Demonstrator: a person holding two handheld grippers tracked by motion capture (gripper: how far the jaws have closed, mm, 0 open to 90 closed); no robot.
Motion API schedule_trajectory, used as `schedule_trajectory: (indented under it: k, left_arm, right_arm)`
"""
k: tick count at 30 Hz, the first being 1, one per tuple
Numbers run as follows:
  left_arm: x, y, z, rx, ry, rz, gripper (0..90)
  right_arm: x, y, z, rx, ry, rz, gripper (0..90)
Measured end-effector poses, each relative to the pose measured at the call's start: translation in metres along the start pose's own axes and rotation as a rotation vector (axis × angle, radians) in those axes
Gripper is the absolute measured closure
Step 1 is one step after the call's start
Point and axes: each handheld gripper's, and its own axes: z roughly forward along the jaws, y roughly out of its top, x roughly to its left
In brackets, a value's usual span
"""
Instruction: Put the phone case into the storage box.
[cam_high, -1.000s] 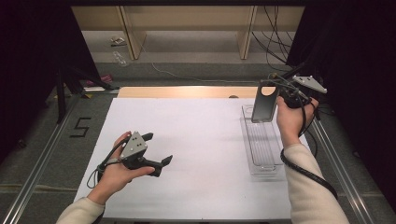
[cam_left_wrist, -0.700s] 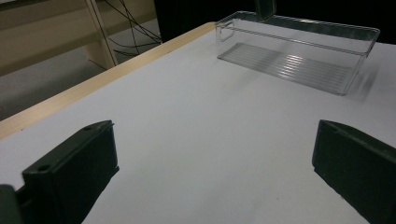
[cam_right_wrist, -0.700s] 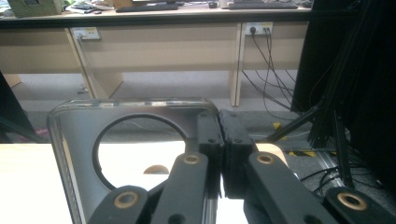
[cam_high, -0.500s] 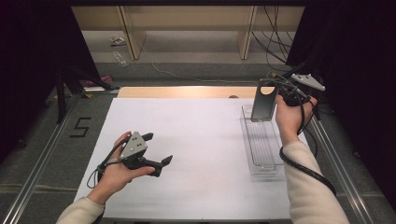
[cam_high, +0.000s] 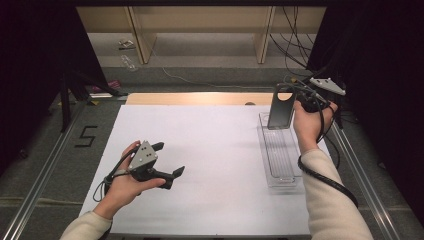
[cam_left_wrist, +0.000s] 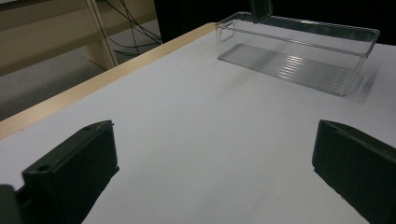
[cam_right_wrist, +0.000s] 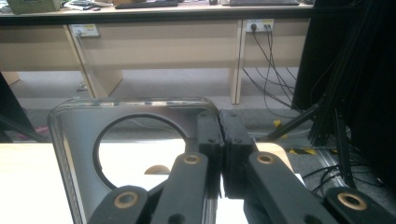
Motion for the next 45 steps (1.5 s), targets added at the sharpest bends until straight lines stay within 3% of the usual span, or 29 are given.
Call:
schedule_trajectory:
  k: [45]
  left_arm:
    - [0.000,0.000,0.000,-0.001,-0.001,-0.001,0.0]
  right_arm:
    - [0.001,-0.001,0.018,0.036,-0.009,-0.006,88.7]
